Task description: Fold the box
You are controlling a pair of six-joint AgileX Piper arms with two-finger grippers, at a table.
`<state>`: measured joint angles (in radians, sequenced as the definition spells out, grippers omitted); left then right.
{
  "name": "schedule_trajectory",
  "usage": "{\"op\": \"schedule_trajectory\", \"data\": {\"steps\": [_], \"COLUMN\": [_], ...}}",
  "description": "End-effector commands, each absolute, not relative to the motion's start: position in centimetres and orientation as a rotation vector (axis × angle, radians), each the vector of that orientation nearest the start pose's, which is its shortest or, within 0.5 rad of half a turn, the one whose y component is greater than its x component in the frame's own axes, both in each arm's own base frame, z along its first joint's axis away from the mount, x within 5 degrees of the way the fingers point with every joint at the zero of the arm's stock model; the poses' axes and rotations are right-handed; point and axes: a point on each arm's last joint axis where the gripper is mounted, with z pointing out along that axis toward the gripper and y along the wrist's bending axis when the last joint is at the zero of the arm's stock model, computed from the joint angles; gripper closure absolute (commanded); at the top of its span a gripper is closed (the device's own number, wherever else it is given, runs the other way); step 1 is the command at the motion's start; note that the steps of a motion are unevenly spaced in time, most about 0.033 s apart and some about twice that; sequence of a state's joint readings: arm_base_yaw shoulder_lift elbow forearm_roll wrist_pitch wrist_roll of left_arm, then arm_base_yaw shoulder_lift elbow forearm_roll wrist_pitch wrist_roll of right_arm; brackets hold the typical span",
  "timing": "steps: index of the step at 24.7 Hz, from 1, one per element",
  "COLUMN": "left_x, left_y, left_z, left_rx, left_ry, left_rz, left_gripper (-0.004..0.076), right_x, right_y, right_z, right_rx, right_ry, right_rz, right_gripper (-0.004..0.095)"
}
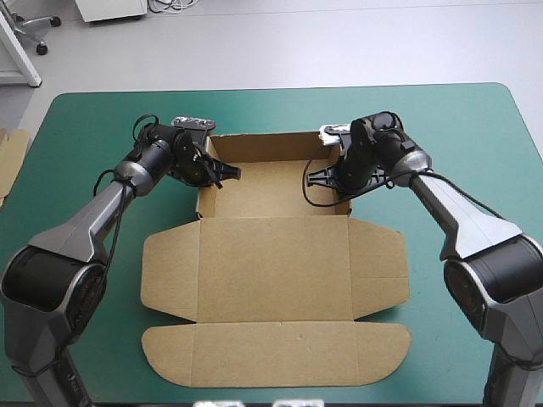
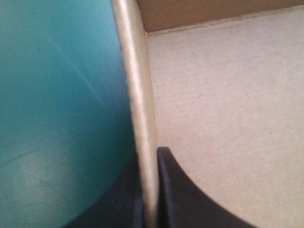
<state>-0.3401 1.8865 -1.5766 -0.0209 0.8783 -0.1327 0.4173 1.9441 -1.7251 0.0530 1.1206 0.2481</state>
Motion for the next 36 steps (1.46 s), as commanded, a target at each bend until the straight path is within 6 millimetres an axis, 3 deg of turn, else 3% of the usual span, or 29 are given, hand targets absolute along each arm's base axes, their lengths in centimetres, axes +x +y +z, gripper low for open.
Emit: {"op": "schedule_trajectory", "data": {"steps": [1, 26, 28, 31, 34, 36], "left_x": [38.85, 38.93, 38.88, 38.69, 38.62, 38.55], "left_y": [-14.37, -14.41, -14.51, -14.71, -14.88, -14.87], "left_z": [28.23, 28.28, 28.28, 28.43, 28.53, 28.79], "left_rx": [0.284, 0.292, 0.305, 0.321, 0.315, 0.314], "left_ry": [2.609, 2.597, 2.599, 2.601, 2.599, 2.593], "left_rz": [-0.212, -0.214, -0.227, -0.261, -0.292, -0.296], "left_gripper": [0.0738, 0.0734, 0.0686, 0.0554, 0.0406, 0.0369], "right_x": [38.02, 38.41, 38.29, 38.16, 38.08, 38.03], "right_y": [17.81, 17.95, 17.92, 17.89, 17.89, 17.82], "right_z": [28.79, 28.94, 28.89, 28.83, 28.80, 29.08], "right_rx": [-0.272, -0.304, -0.305, -0.323, -0.330, -0.334], "right_ry": [2.778, 2.725, 2.740, 2.752, 2.761, 2.763], "right_rz": [0.262, 0.268, 0.266, 0.260, 0.261, 0.254], "right_gripper": [0.0922, 0.0920, 0.0900, 0.0818, 0.0652, 0.0564]}}
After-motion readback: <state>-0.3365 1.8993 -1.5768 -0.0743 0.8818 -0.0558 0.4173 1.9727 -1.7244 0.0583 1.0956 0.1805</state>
